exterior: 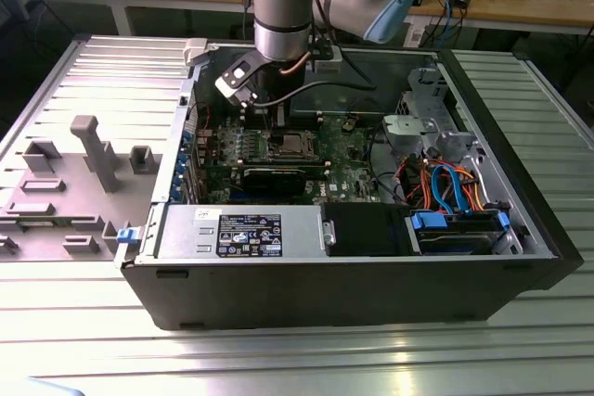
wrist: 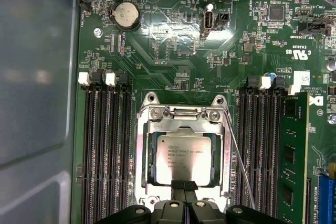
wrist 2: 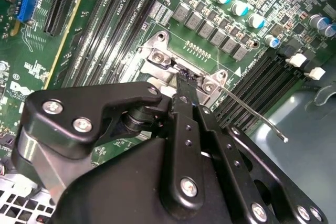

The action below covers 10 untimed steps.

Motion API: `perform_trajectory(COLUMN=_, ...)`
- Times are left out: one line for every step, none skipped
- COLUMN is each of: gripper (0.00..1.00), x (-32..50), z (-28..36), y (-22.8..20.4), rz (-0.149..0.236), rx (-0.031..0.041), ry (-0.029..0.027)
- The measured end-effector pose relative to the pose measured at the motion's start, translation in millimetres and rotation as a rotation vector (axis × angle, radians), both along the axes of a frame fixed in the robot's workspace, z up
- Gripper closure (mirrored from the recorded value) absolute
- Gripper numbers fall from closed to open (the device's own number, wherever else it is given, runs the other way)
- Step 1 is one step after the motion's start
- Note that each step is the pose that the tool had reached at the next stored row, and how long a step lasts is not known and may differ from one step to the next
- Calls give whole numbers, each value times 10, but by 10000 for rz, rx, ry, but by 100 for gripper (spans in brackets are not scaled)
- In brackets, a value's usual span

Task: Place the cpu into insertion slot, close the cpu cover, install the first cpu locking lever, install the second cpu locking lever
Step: 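Close the cpu cover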

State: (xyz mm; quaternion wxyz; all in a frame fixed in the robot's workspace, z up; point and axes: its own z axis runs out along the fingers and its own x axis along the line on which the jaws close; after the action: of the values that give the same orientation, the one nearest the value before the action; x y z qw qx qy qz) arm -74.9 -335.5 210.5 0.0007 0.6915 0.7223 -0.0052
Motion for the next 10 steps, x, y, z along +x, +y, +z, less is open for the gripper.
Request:
perform_trajectory(gripper=89, x=13, z=1, y=0, rz=-2, rx=-3, ry=0)
perform_trajectory(gripper=89, x=35, z=1, y=0, rz=-1, rx=-5, ry=0)
perform_trajectory(gripper=89, x=73, z=1, y=0, rz=-3, rx=-6, ry=-1)
perform_trajectory(gripper=89, x=123, z=1, y=0, rz=-2, rx=-5, ry=-1)
perform_trajectory(gripper=89, x=149, z=1, y=0, rz=0, rx=-5, ry=0)
perform_trajectory(gripper=89, x=191, z=1, y=0, rz=-2, rx=-7, ry=0)
perform_trajectory(gripper=89, x=241, z=0, y=0, rz=-2, rx=-8, ry=1)
perform_trajectory(gripper=89, x=309, z=-1, y=0, rz=-2, rx=-14, ry=3)
perform_trajectory(gripper=89, x=359, z=-1, y=0, rz=-2, rx=-19, ry=5)
perform_trajectory(gripper=89, x=376, z=-1, y=-1, rz=-1, rx=-21, ry=5)
